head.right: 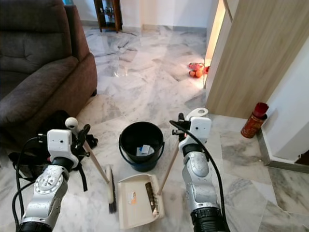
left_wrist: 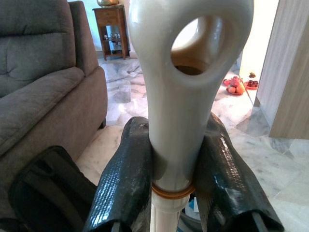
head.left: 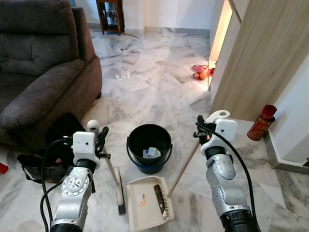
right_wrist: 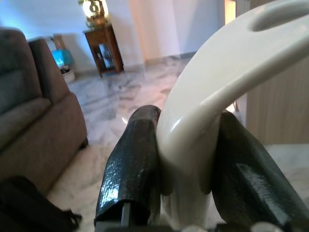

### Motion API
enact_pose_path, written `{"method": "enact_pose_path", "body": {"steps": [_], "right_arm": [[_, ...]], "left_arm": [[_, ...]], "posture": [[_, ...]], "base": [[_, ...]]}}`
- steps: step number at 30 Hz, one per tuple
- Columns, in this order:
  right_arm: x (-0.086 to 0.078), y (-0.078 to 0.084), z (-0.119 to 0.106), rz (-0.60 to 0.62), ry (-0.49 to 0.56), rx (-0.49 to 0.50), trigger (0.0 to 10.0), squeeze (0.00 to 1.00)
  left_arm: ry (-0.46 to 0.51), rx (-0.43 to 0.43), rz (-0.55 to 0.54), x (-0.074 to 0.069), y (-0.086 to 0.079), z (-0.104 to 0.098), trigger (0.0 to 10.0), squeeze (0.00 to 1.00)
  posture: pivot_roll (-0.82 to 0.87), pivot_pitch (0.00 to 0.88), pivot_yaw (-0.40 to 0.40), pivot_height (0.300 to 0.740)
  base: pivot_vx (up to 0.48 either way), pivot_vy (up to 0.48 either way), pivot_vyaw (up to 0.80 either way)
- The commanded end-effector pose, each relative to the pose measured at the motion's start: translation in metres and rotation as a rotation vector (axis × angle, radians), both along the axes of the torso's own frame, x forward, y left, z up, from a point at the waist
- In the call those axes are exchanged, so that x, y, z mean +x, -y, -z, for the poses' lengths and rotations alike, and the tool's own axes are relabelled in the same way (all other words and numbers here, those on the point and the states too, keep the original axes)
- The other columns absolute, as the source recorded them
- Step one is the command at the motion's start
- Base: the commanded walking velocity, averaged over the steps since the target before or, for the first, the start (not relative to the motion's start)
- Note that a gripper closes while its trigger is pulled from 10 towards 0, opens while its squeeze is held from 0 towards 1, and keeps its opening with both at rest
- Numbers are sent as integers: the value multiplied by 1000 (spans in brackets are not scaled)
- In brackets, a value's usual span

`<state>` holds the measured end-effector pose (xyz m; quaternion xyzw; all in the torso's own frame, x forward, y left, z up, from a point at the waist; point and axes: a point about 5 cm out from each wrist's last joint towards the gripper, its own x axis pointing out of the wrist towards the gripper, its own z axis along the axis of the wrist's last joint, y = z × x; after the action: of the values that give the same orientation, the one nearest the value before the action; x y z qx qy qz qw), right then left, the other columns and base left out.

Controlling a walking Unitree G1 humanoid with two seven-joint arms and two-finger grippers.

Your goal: Sweep floor

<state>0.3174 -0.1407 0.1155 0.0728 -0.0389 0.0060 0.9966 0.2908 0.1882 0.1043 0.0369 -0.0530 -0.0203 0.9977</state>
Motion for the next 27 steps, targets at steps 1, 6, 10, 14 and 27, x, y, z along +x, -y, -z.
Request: {"method": "enact_pose_path", "body": {"steps": [1, 6, 10, 14, 27], "right_arm": [[2, -1, -28, -9, 119, 28, 10000, 0], [0, -2, -42, -29, 181, -10, 10000, 0], [-3, -3, -59, -58, 250, -24, 10000, 0], [-7, -3, -63, -73, 259, -35, 10000, 0], [-24, 5, -90, -69, 314, -56, 10000, 0]], "left_arm": [[35, 23, 4, 0, -2, -6, 10000, 0], [33, 37, 9, -1, -2, -6, 10000, 0], [18, 79, 24, -5, -2, 0, 10000, 0], [4, 84, 20, -8, -4, 4, 10000, 0], [-26, 87, 3, -11, -8, 13, 10000, 0]], "posture": [[80, 43, 40, 740], [78, 46, 41, 740], [80, 48, 41, 740], [80, 49, 41, 740], [69, 61, 49, 740]], "base": [[0, 0, 0], [0, 0, 0], [0, 0, 0], [0, 0, 0], [0, 0, 0]]}}
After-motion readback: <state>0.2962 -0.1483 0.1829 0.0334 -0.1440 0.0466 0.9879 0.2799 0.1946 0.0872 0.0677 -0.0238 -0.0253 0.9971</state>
